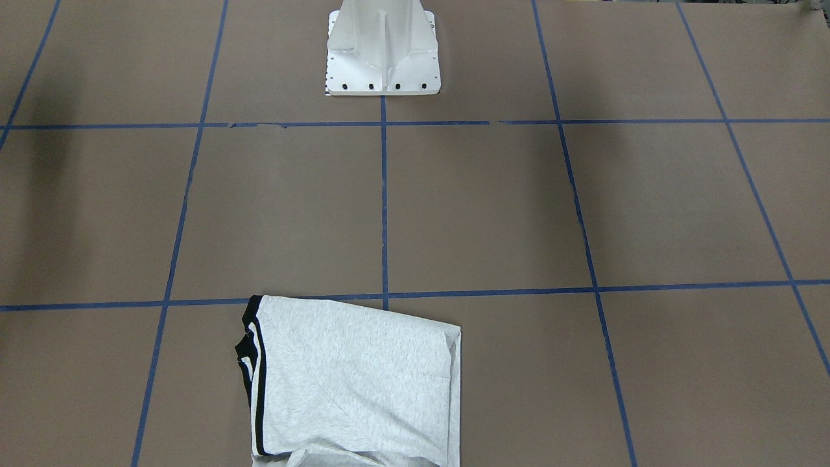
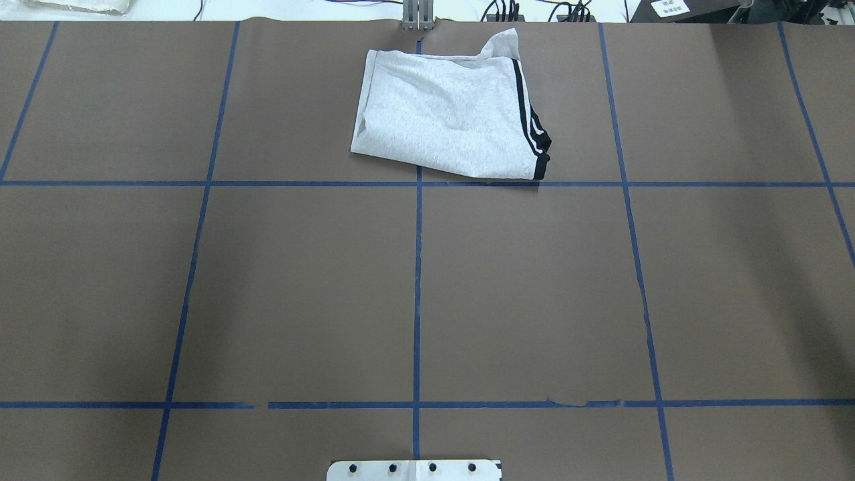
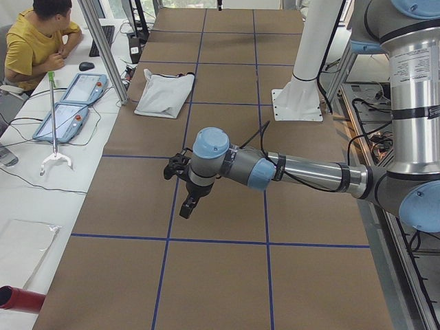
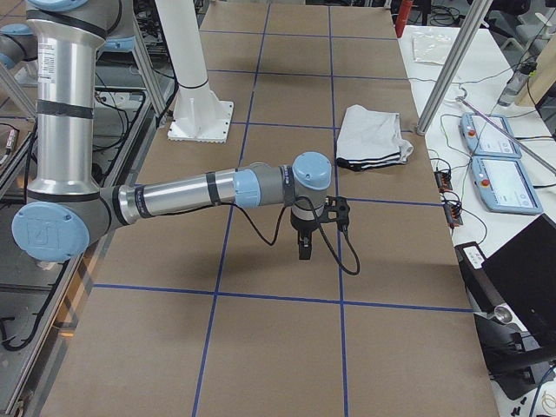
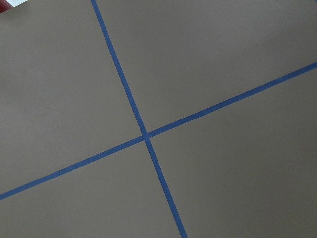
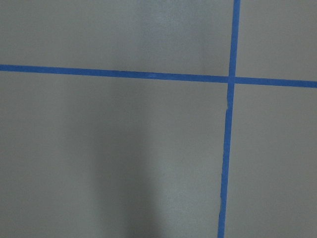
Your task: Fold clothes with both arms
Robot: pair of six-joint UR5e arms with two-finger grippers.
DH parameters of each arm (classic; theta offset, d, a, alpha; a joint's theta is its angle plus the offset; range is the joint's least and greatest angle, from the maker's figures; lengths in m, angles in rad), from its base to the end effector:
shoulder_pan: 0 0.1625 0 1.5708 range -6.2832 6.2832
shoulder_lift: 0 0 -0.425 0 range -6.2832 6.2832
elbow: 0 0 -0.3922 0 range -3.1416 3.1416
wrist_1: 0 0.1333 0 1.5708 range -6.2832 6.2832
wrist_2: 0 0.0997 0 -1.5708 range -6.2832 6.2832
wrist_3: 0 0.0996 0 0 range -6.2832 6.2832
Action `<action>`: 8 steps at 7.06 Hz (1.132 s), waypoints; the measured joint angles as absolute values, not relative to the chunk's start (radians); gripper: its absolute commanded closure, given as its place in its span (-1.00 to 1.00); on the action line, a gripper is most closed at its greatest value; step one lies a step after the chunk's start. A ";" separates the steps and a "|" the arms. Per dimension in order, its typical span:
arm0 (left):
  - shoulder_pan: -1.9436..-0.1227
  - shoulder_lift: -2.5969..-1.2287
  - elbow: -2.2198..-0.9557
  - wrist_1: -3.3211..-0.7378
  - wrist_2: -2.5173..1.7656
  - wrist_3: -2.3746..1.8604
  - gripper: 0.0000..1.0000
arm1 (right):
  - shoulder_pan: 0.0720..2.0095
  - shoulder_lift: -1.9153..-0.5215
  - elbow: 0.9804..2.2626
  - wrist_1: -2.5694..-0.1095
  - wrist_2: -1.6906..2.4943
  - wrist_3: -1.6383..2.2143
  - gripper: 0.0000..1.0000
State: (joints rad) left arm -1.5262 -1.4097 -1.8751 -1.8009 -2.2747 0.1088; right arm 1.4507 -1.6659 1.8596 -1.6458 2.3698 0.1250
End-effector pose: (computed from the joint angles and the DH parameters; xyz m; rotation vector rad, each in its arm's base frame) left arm -0.0491 -0.4432 0.5604 0.3808 0.6855 0.2768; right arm 0.0074 -0.4559 0.5673 0.0139 -0.8058 -0.0428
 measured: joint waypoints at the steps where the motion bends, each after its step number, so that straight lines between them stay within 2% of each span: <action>1: -1.526 -1.412 -1.878 -1.805 -2.275 0.109 -1.00 | 1.459 -1.666 1.853 -1.646 2.385 0.117 -1.00; 8: -1.528 -1.429 -1.873 -1.809 -2.270 0.108 -1.00 | 1.465 -1.673 1.844 -1.641 2.387 0.113 -1.00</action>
